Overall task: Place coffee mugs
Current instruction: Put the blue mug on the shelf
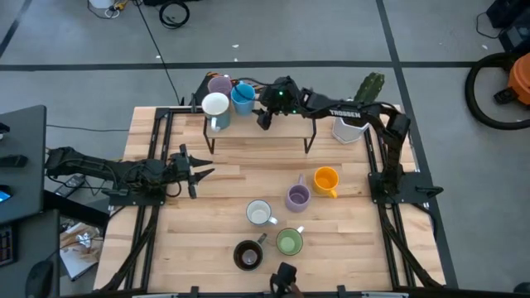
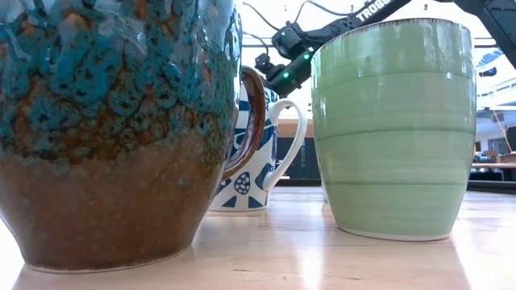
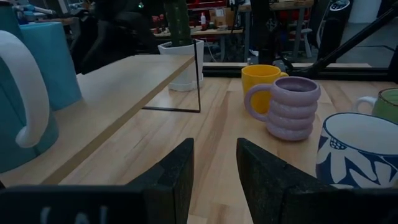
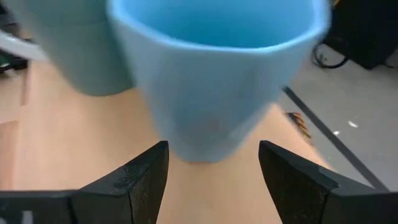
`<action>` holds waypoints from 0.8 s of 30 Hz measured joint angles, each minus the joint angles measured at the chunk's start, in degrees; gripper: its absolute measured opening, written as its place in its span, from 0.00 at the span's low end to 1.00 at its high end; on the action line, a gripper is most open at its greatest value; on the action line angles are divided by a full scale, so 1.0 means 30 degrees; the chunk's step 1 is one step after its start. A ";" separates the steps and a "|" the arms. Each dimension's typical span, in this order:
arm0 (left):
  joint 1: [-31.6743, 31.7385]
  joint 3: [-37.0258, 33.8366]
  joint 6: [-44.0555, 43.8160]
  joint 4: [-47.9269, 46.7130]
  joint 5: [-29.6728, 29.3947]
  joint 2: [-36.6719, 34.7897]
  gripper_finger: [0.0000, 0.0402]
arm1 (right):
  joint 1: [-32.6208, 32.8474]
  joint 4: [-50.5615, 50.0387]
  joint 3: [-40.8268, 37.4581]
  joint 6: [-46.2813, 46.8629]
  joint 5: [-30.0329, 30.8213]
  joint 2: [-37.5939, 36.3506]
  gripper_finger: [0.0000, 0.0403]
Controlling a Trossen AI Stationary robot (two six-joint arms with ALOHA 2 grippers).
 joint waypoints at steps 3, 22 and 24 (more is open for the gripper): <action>0.0005 0.0000 -0.0007 0.0000 0.0000 0.0000 0.32 | -0.0352 0.0160 0.0000 -0.0015 -0.0256 0.0000 0.63; 0.0006 0.0000 0.0000 0.0000 0.0007 0.0000 0.32 | 0.0786 -0.0201 0.0000 0.0211 0.0579 0.0027 0.60; 0.0004 0.0000 -0.0007 0.0001 0.0007 0.0007 0.32 | 0.0831 0.0153 0.0029 0.0342 0.0978 0.0238 0.60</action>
